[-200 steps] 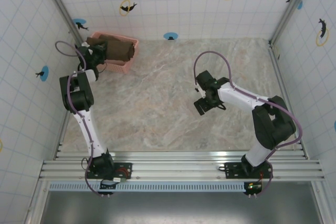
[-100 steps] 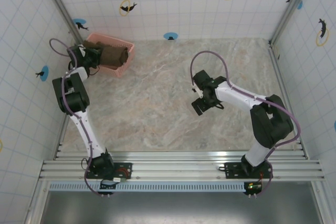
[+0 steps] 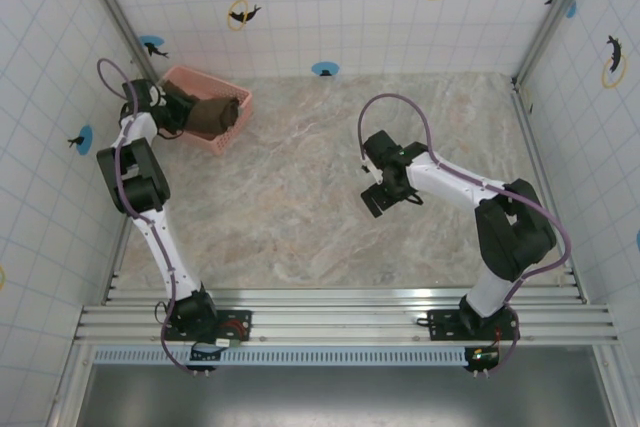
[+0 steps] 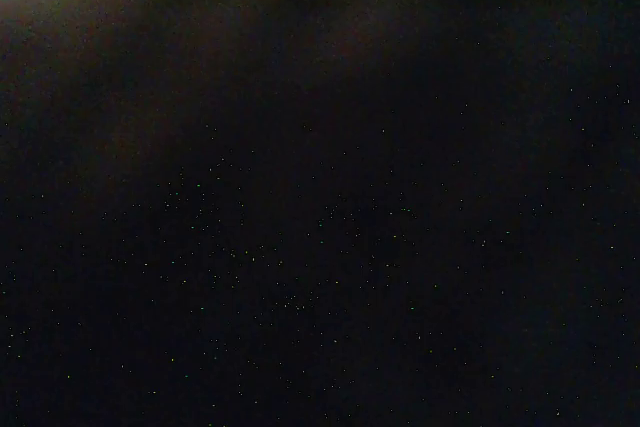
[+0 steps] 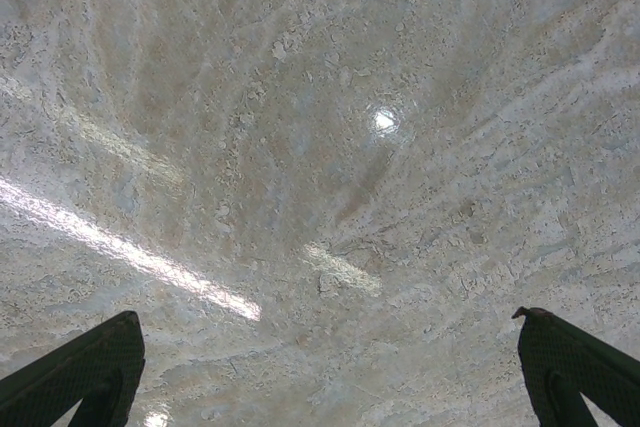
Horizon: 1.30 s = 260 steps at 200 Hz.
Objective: Roll up the long pants
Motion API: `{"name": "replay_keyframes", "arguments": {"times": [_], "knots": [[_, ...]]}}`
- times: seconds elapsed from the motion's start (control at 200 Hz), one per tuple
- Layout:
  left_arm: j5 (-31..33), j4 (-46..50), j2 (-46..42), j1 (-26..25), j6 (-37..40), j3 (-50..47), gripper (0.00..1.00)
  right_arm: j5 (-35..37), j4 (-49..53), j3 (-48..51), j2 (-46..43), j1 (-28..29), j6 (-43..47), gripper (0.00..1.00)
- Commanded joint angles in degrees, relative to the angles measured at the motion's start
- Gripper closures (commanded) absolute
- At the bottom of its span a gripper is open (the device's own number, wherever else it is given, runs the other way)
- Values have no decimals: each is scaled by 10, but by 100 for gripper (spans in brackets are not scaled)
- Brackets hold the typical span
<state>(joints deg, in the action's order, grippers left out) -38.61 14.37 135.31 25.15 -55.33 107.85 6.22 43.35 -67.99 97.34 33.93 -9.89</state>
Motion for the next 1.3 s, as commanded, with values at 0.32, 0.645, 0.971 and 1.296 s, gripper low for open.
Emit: {"name": "replay_keyframes", "arguments": {"times": [0.32, 0.645, 0.971, 1.296], "knots": [[1, 110, 63, 14, 58, 75, 100, 0, 7, -22, 17, 7, -12, 1], [11, 286, 9, -10, 180, 13, 100, 5, -6, -36, 26, 14, -28, 1], [4, 291, -159, -108, 229, -230, 100, 8, -39, -20, 22, 20, -50, 1], [-91, 193, -259, -198, 128, -230, 100, 3, -64, -17, 28, 25, -56, 1]]}}
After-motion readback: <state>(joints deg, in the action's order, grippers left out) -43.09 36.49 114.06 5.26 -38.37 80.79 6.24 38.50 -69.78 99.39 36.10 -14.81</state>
